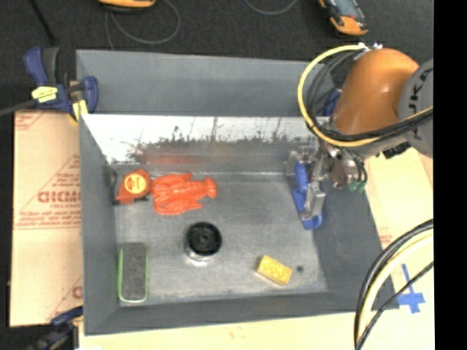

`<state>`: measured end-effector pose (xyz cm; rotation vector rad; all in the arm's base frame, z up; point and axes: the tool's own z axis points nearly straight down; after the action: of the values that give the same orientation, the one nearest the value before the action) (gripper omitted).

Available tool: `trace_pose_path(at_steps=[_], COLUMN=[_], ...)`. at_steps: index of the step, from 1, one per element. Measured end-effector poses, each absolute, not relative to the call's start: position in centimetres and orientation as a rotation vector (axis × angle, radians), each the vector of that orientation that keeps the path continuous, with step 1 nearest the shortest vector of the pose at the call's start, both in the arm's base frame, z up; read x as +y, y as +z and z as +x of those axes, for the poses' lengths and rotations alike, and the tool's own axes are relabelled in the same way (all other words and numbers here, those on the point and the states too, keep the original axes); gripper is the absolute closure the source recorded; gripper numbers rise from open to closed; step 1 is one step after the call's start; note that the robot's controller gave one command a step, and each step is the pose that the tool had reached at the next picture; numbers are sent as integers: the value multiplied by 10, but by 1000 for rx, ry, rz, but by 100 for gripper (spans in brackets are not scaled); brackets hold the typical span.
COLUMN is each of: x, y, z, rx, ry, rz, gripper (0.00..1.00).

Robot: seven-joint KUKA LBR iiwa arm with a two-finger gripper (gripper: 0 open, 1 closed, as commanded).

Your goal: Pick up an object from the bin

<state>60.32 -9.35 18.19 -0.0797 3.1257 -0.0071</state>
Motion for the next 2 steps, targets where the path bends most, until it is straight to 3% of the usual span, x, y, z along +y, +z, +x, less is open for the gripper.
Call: trace_pose_path(at_steps=[1, 2], x=[-86, -80], y=[168, 157], z=[613, 571], rx=[3125, 3144], ry=[-5, 1], rz=[-102, -130], gripper=[0, 0])
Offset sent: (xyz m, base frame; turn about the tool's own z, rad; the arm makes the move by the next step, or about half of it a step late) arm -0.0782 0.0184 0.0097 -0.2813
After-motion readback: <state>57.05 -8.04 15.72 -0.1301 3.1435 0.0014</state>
